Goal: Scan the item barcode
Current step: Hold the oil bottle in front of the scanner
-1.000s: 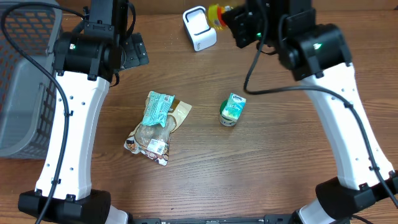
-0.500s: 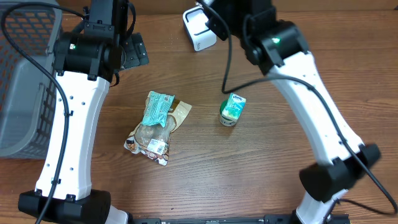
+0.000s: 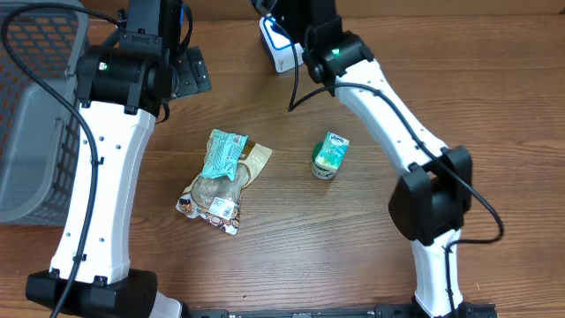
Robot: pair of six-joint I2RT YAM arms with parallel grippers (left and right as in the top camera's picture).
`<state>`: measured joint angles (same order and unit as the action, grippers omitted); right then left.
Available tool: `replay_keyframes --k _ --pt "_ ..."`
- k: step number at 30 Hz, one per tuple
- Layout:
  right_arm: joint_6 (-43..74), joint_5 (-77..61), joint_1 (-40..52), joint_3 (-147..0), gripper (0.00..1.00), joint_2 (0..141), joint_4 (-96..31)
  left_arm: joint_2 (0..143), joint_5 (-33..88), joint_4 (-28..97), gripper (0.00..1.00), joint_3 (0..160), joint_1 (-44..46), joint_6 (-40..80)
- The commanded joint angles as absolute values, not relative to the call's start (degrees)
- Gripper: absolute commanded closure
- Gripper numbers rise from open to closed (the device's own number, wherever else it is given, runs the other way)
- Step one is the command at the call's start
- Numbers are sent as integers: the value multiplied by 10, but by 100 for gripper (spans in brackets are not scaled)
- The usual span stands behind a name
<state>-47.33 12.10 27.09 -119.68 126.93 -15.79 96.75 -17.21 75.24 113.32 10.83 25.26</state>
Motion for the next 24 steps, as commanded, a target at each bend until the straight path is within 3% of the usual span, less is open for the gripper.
replay_keyframes --k 1,10,24 --pt "-483 154 271 -1211 96 1291 -132 955 -180 752 0 1145 109 244" --pt "-485 159 272 -1211 96 1351 -56 955 -180 752 0 1145 109 244" --pt "-484 182 274 -1211 96 1374 -52 955 -180 752 1 1145 109 244"
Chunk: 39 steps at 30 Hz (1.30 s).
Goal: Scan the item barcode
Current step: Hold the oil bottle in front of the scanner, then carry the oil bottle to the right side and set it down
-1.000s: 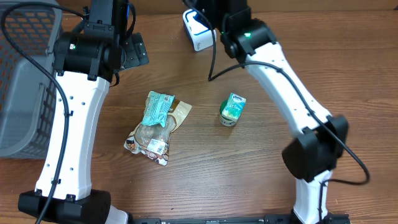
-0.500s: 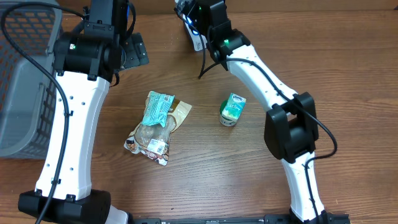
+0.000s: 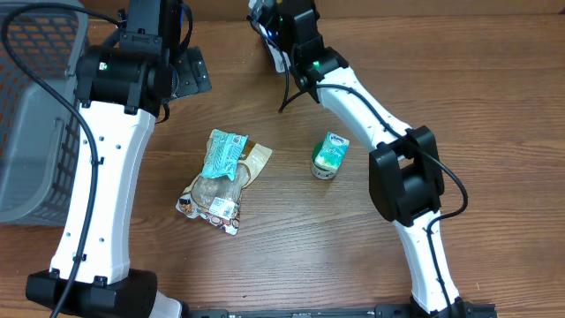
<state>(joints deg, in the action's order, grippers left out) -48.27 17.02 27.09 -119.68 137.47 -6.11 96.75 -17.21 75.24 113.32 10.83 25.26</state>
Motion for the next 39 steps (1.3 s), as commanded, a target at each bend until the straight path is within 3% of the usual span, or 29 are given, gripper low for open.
replay_keyframes --k 1,7,15,22,30,39 --pt "-483 182 273 -1211 96 1374 -48 955 -180 752 0 1145 109 244" --pt "-474 209 273 -1214 96 1347 -41 955 -180 752 0 1145 109 244" --pt "-328 209 261 -1214 96 1209 -107 955 -180 752 1 1145 109 244" --pt "-144 207 212 -1214 96 1096 -356 955 -180 752 0 1145 109 244" --pt "81 163 94 -1208 96 1074 -660 955 -180 752 0 1145 109 244" --pt "136 77 -57 -1156 94 1074 -818 955 -180 752 0 1145 109 244"
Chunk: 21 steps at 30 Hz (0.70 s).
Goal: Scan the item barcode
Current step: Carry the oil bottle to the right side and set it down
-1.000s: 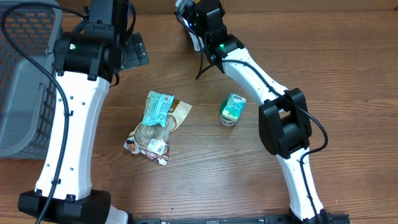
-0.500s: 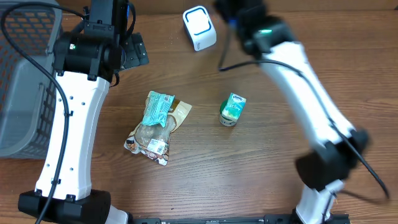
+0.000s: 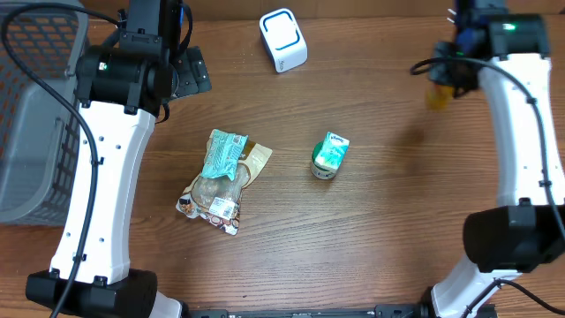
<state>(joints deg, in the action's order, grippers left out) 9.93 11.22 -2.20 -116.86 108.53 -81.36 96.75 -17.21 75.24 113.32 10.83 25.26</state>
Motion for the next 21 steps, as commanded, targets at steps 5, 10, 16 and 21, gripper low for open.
replay_keyframes --k 5,10,16,21 --pt "135 74 -110 -1096 95 1074 -817 955 -180 752 0 1145 109 244" --pt "135 74 -137 -1039 91 1074 -802 955 -180 752 0 1145 109 244" --pt "135 74 -150 -992 91 1074 -788 955 -180 752 0 1145 109 244" --pt "135 74 -150 -983 84 1075 -783 955 -180 752 0 1145 109 244"
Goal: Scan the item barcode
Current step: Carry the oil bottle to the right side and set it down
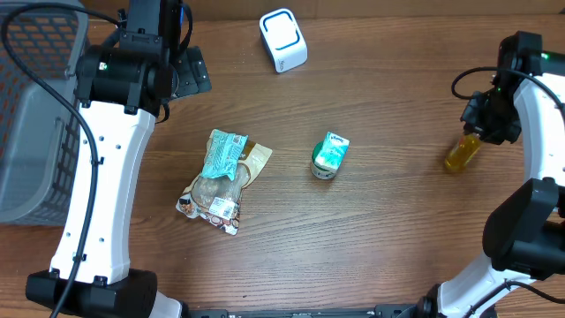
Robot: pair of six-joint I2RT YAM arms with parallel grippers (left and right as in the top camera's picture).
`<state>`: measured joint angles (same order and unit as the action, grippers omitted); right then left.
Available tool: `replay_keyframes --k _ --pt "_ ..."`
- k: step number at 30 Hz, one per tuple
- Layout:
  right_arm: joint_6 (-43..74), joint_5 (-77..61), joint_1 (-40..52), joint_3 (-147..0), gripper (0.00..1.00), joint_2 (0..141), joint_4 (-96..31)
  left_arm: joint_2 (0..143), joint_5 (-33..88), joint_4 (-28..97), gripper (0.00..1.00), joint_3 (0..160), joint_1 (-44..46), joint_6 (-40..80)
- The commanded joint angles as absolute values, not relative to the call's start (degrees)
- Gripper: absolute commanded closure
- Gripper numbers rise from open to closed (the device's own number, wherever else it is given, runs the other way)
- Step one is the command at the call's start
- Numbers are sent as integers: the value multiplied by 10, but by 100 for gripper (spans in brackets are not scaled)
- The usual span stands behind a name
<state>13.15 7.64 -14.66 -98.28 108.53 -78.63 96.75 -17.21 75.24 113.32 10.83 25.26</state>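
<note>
The white scanner (282, 40) with a blue ring stands at the far middle of the table. My right gripper (481, 128) is at the right edge, shut on the upper end of a yellow bottle (461, 155) that slants down to the left, low over the wood. A green carton (330, 155) stands mid-table. Two snack bags (222, 181) lie left of the green carton. My left gripper (190, 75) hangs at the far left, away from all items; its jaws cannot be made out.
A grey mesh basket (31, 132) fills the left edge of the table. The left arm (106, 177) stretches from the front edge to the far left. The right arm's black cable (468, 79) loops near the bottle.
My right gripper has moved from the far right toward the front, and the yellow bottle with it, now lower and lying slanted close to the table. The left arm has not moved.
My right arm first reached over the scanner at the far middle, its gripper hidden there, and stayed there at the second moment. Then it was at the far right with the yellow bottle in hand, the scanner uncovered. Now the bottle is low at the right edge.
</note>
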Motion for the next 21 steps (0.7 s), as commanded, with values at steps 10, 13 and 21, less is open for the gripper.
replay_keyframes --k 10,13,21 --pt "135 74 -150 -983 64 1075 -790 955 -180 752 0 1145 109 244" --pt "135 72 -150 -983 64 1075 -789 955 -180 752 0 1145 109 244" --pt "118 33 -150 -983 64 1075 -778 955 -180 752 0 1145 109 244"
